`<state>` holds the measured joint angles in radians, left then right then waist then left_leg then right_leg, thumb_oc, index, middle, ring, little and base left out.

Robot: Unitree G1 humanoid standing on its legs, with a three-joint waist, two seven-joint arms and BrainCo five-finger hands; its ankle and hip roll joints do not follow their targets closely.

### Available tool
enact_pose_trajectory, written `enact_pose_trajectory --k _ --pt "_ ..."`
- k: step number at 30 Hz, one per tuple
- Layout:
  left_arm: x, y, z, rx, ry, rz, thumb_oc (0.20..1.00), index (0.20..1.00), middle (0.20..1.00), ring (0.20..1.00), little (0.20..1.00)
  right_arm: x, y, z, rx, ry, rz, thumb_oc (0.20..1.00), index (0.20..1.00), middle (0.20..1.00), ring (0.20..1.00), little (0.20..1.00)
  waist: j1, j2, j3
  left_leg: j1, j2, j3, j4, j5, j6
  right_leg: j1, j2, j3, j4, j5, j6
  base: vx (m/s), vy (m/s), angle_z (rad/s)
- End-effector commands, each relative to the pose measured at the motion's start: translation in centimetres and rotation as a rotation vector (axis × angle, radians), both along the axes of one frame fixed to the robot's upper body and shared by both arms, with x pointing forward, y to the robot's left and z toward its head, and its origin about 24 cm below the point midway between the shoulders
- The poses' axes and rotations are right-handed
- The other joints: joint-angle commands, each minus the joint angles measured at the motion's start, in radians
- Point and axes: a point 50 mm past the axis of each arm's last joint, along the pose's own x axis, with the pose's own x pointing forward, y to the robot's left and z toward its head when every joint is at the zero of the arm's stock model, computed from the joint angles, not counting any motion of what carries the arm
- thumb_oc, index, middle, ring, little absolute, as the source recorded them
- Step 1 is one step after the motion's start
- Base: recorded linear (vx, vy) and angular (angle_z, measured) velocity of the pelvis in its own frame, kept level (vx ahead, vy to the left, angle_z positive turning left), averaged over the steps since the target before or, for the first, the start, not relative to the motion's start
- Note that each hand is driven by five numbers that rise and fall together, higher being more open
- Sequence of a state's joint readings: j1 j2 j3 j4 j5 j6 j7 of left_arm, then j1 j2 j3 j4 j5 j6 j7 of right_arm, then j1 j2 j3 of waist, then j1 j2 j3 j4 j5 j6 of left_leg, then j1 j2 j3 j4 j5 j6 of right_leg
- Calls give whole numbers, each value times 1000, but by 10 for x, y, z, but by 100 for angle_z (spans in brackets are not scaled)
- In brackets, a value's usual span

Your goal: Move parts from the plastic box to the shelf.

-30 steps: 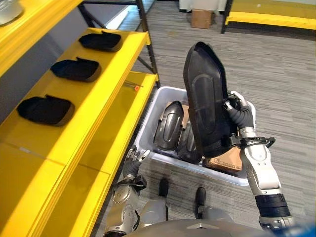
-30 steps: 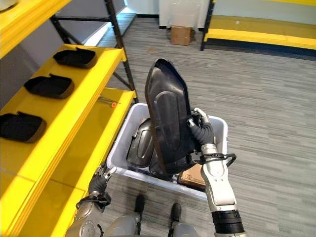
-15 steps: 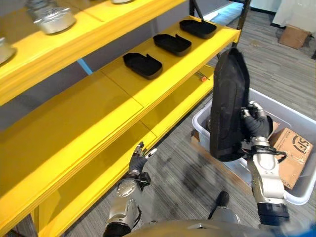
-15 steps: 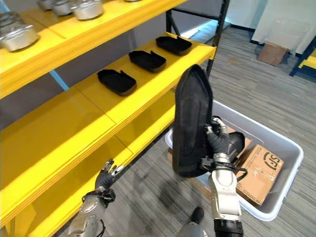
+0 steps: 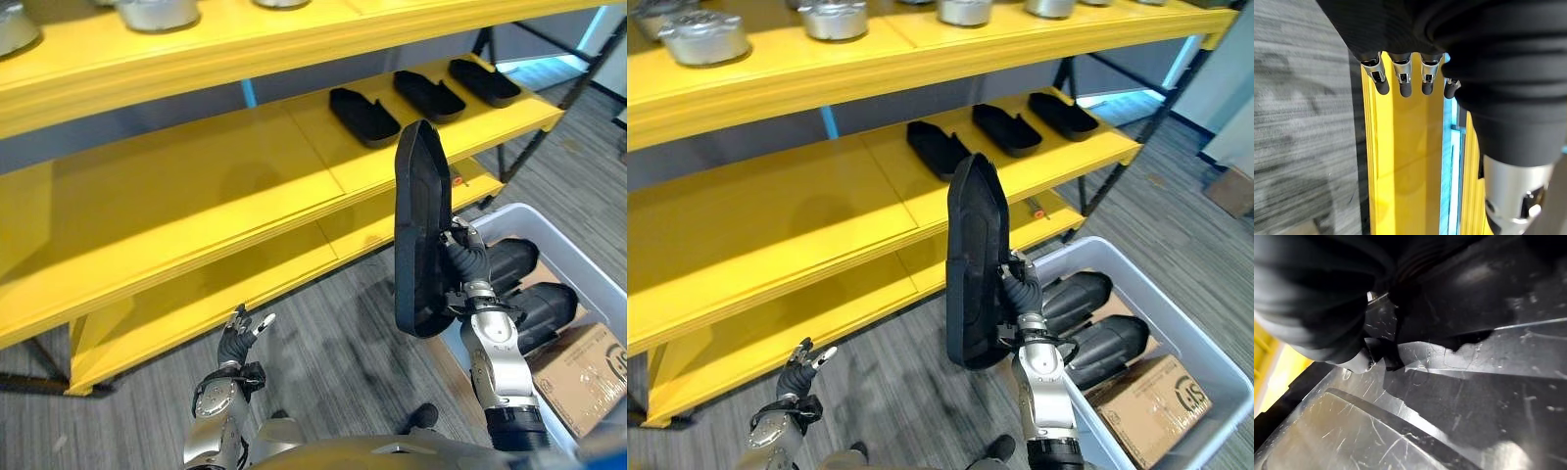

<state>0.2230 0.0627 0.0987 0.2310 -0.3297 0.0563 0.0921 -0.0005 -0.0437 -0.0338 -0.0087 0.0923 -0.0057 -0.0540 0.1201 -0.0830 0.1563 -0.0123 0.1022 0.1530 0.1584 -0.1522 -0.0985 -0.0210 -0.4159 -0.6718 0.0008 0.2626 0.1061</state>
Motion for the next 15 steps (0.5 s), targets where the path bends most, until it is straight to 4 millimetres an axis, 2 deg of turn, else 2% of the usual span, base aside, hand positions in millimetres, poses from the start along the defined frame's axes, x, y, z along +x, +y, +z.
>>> enact_pose_trajectory --k 1,3,5,6,7,8,9,10,11,12,13,14,15 --pt "24 2 31 43 -176 3 1000 1000 1000 1000 1000 12 -7 54 -44 -250 -6 200 200 200 200 200 0 105 49 103 -87 -20 -246 81 94 26 66 149 74 -103 44 17 219 70" --pt "28 1 32 49 -181 -14 1000 1000 1000 1000 1000 10 -13 53 -64 -247 -27 200 200 200 200 200 -18 115 53 96 -97 -68 -246 82 106 -21 111 315 125 -134 32 70 235 90" --pt "32 -1 34 43 -191 -29 1000 1000 1000 1000 1000 8 -20 53 -83 -247 -44 200 200 200 200 200 -34 128 57 94 -104 -110 -246 84 112 -62 152 422 176 -165 16 98 147 109" --pt "35 -5 36 47 -198 -55 1000 1000 1000 1000 1000 5 -24 55 -97 -253 -60 200 200 200 200 200 -58 130 61 89 -112 -143 -243 84 116 -85 216 523 188 -194 2 120 125 58" --pt "36 -6 37 39 -205 -64 1000 1000 1000 1000 1000 2 -29 54 -106 -248 -72 200 200 200 200 200 -70 131 63 92 -118 -160 -246 83 117 -105 249 560 191 -206 -5 145 84 77" --pt "39 -9 38 33 -211 -80 1000 1000 1000 1000 1000 0 -32 55 -114 -252 -77 200 200 200 200 200 -87 131 64 90 -126 -184 -246 81 119 -130 299 627 174 -212 -12 96 53 127" --pt "39 -9 38 33 -211 -80 1000 1000 1000 1000 1000 0 -32 55 -114 -252 -77 200 200 200 200 200 -87 131 64 90 -126 -184 -246 81 119 -131 299 627 174 -212 -12 166 14 142" --pt "39 -12 39 7 -218 -84 1000 1000 1000 1000 1000 -4 -37 55 -113 -247 -84 200 200 200 200 200 -100 124 72 94 -139 -212 -246 74 120 -185 320 682 100 -177 -9 115 6 109" --pt "39 -12 39 7 -218 -84 1000 1000 1000 1000 1000 -4 -37 55 -113 -246 -84 200 200 200 200 200 -101 126 74 97 -137 -213 -246 72 120 -180 321 681 96 -176 -9 235 -57 38" --pt "36 -13 38 1 -214 -86 1000 1000 1000 1000 1000 -6 -41 53 -109 -235 -89 200 200 200 200 200 -107 118 79 108 -143 -229 -246 66 120 -232 302 662 19 -118 -1 129 -64 7" --pt "36 -13 38 1 -214 -86 1000 1000 1000 1000 1000 -6 -41 53 -109 -235 -89 200 200 200 200 200 -109 121 81 112 -140 -232 -246 64 119 -226 304 658 15 -117 -1 294 -120 -8" --pt "32 -15 36 -5 -203 -89 1000 1000 1000 1000 1000 -9 -43 52 -108 -228 -92 200 200 200 200 200 -128 117 77 136 -147 -253 -246 51 117 -276 301 660 -73 -74 11 247 -76 34" --pt "31 -14 35 -5 -199 -88 1000 1000 1000 1000 1000 -10 -44 53 -113 -226 -92 200 200 200 200 200 -138 118 77 150 -148 -263 -246 44 115 -280 299 660 -87 -69 16 302 -103 35"
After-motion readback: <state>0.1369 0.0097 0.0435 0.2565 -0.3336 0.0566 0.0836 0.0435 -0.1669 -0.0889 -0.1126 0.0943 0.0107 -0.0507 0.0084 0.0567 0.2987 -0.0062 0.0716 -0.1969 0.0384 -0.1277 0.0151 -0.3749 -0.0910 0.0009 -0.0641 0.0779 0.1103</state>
